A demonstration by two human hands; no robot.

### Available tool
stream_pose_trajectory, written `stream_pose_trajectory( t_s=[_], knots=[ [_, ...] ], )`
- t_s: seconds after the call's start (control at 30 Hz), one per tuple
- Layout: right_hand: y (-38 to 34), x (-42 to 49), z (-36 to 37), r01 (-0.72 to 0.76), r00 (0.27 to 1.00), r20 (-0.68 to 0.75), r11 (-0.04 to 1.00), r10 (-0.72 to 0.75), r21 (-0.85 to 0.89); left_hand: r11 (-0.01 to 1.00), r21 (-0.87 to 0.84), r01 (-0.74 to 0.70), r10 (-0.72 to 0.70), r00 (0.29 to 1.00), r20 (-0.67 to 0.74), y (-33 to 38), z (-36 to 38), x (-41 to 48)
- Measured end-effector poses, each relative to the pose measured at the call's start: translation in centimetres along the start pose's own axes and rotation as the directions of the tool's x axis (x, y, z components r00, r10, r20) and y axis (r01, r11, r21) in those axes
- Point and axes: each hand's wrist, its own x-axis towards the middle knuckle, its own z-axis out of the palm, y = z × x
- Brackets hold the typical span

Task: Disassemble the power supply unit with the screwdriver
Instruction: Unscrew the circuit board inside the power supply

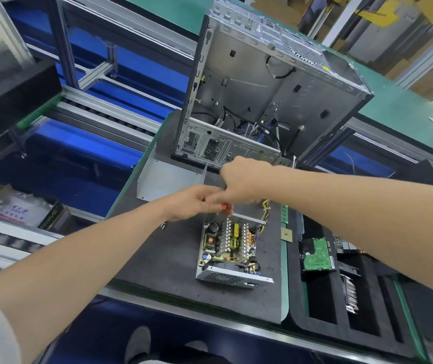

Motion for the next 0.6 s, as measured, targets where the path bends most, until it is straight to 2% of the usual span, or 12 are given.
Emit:
stream_pose_trajectory(
  t_s=[0.03,0.07,0.1,0.13,0.17,0.27,0.3,0.37,0.43,0.53,0.6],
  knots=[
    [-0.4,0.4,-0.4,-0.165,0.971,0.198,0.977,0.137,0.137,1.0,-0.01,-0.005,0.005,1.0,0.008,0.1,0.1,-0.1],
    [-0.6,0.8,-0.7,-0.266,0.907,0.384,0.944,0.175,0.197,1.0,-0.015,-0.001,0.001,1.0,0.014,0.3,0.3,-0.1],
    [-0.7,1.1,-0.9,-0.305,0.849,0.502,0.929,0.165,0.211,1.0,-0.02,0.009,-0.009,1.0,0.018,0.4,0.4,-0.1],
    [-0.7,1.1,-1.0,-0.298,0.82,0.553,0.934,0.145,0.198,0.999,-0.026,0.019,-0.018,1.0,0.02,0.5,0.4,-0.2],
    [-0.7,0.9,-1.2,-0.253,0.837,0.53,0.953,0.132,0.163,0.999,-0.034,0.024,-0.024,1.0,0.019,0.4,0.4,-0.1],
    [-0.3,0.2,-0.5,0.004,0.978,0.208,0.992,0.022,-0.124,0.999,-0.046,0.017,-0.017,1.0,0.011,-0.1,0.1,0.0],
    [0.0,0.0,-0.1,0.068,0.992,0.115,0.975,-0.045,-0.21,0.999,-0.045,0.008,-0.007,1.0,0.01,-0.1,0.0,0.1],
    [0.5,-0.4,0.6,0.17,0.985,0.012,0.949,-0.173,-0.266,0.999,-0.043,-0.006,0.007,0.999,0.034,0.1,0.0,0.2],
    [1.0,-0.6,1.2,0.311,0.935,-0.049,0.878,-0.352,-0.364,1.0,-0.028,-0.009,0.011,0.998,0.054,0.3,-0.2,0.2],
    [1.8,0.3,2.1,0.53,0.707,-0.103,0.621,-0.699,-0.578,1.0,-0.022,-0.006,0.008,0.997,0.076,0.3,-0.4,0.2],
    [2.0,0.6,2.2,0.558,0.609,-0.124,0.534,-0.784,-0.636,0.999,-0.049,0.003,0.001,0.996,0.087,0.6,-0.3,0.1]
  ],
)
